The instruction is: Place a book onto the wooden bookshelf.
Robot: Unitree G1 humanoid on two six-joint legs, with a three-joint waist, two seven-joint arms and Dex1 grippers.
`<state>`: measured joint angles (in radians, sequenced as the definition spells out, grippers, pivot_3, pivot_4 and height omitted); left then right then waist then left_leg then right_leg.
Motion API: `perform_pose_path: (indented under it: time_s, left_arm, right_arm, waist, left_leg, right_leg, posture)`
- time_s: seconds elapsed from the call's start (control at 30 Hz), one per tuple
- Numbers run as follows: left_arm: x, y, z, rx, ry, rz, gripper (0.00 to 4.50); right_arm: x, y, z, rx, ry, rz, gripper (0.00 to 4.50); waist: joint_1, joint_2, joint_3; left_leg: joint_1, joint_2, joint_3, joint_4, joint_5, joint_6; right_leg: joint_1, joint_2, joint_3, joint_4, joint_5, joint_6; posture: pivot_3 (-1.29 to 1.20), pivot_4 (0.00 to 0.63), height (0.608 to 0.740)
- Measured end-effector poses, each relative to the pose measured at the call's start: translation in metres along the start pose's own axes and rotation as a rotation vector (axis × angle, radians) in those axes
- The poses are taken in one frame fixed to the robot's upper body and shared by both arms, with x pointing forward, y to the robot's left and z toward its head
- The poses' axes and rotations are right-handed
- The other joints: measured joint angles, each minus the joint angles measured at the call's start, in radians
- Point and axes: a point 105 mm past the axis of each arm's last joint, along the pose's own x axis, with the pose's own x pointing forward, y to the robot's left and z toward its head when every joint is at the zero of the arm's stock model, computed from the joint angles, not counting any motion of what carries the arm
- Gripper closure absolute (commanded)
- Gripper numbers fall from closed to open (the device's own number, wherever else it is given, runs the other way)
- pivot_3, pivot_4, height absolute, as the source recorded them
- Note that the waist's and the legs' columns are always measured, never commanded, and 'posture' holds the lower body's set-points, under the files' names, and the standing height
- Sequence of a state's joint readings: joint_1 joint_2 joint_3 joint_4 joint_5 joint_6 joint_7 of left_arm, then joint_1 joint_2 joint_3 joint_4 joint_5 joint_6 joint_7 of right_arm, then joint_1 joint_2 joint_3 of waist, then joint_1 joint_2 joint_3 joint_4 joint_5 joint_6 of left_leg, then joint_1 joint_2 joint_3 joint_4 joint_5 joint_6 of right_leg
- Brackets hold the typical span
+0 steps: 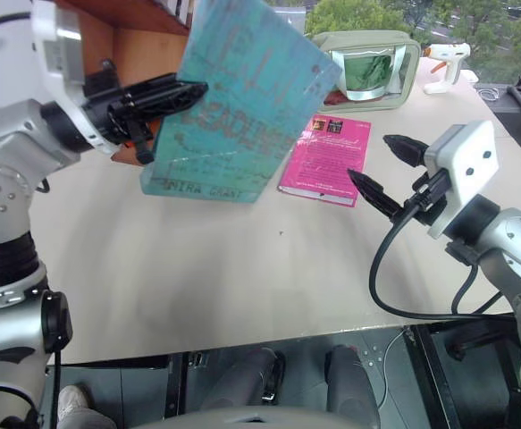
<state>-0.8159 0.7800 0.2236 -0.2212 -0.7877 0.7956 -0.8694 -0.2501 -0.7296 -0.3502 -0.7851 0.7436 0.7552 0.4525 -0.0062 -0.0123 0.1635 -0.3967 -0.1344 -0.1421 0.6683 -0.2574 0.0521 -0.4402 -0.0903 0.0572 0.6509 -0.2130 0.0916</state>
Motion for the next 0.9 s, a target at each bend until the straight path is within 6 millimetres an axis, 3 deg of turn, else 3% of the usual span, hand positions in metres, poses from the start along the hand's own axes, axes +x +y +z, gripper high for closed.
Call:
perform_pose_path:
  time_s: [0.13, 0.27, 0.4, 0.43, 0.6, 0.73, 0.77, 0.9]
  left_arm:
    - [0.003, -0.001, -0.007, 0.024, 0.024, -0.021, 4.47]
    - [-0.002, 0.011, -0.007, 0.128, 0.055, -0.004, 4.47]
    - [-0.004, 0.022, 0.005, 0.428, 0.085, 0.003, 4.47]
    - [-0.005, 0.029, 0.015, 0.637, 0.101, 0.006, 4.47]
    - [-0.016, 0.041, 0.045, 1.1, 0.138, 0.002, 4.47]
    - [-0.023, 0.047, 0.047, 1.205, 0.177, -0.004, 4.47]
    - [-0.032, 0.058, 0.043, 1.288, 0.254, -0.013, 4.47]
    - [-0.054, 0.085, 0.034, 1.33, 0.364, 0.038, 4.47]
  right_arm:
    - [0.002, 0.002, 0.0, -0.008, -0.008, 0.009, 0.93]
    - [0.002, 0.0, -0.001, -0.003, -0.006, 0.003, 0.93]
    - [0.003, -0.001, 0.0, -0.011, -0.019, 0.0, 0.93]
    - [0.003, 0.0, 0.0, -0.011, -0.027, 0.001, 0.93]
    - [0.007, 0.001, -0.004, 0.006, -0.037, 0.02, 0.93]
    - [0.009, -0.001, -0.006, 0.01, -0.039, 0.016, 0.93]
    - [0.013, -0.001, -0.004, 0.007, -0.06, 0.034, 0.93]
    - [0.018, -0.002, -0.005, 0.015, -0.071, 0.046, 0.93]
  waist:
    - [0.0, 0.0, 0.0]
    - [-0.004, 0.0, 0.0]
    - [-0.001, -0.001, 0.0]
    - [0.0, -0.001, 0.001]
    - [-0.001, -0.001, 0.001]
    - [-0.004, -0.001, 0.0]
    - [-0.007, -0.001, 0.001]
    - [-0.008, -0.001, 0.001]
  left_leg:
    - [0.0, 0.0, 0.0, 0.0, 0.0, 0.0]
    - [0.0, 0.0, 0.0, 0.0, 0.0, 0.0]
    - [-0.001, 0.0, -0.001, 0.0, 0.0, 0.0]
    - [-0.001, 0.0, -0.001, 0.0, 0.0, 0.0]
    - [-0.002, 0.0, -0.001, -0.001, 0.0, 0.0]
    - [-0.002, 0.0, -0.002, -0.001, 0.0, 0.001]
    - [-0.002, 0.0, -0.002, 0.0, 0.0, 0.001]
    - [-0.002, 0.001, -0.002, 0.0, 0.0, 0.001]
  right_leg:
    - [0.0, 0.0, 0.0, 0.0, 0.0, 0.0]
    - [0.0, 0.0, 0.0, 0.0, 0.0, 0.0]
    - [0.0, 0.0, -0.001, -0.002, 0.0, 0.0]
    - [0.0, 0.0, -0.001, -0.003, 0.001, -0.001]
    - [0.001, 0.0, -0.002, -0.007, 0.002, -0.002]
    - [0.001, 0.0, -0.002, -0.007, 0.001, -0.002]
    - [0.001, 0.001, -0.003, -0.006, 0.002, -0.001]
    - [0.001, 0.001, -0.003, -0.006, 0.002, -0.001]
  posture:
    - [0.0, 0.15, 0.74]
    - [0.0, 0.15, 0.74]
    - [0.0, 0.15, 0.74]
    - [0.0, 0.15, 0.74]
    - [0.0, 0.15, 0.74]
    - [0.0, 0.15, 0.74]
    - [0.0, 0.15, 0.74]
    - [0.0, 0.15, 0.74]
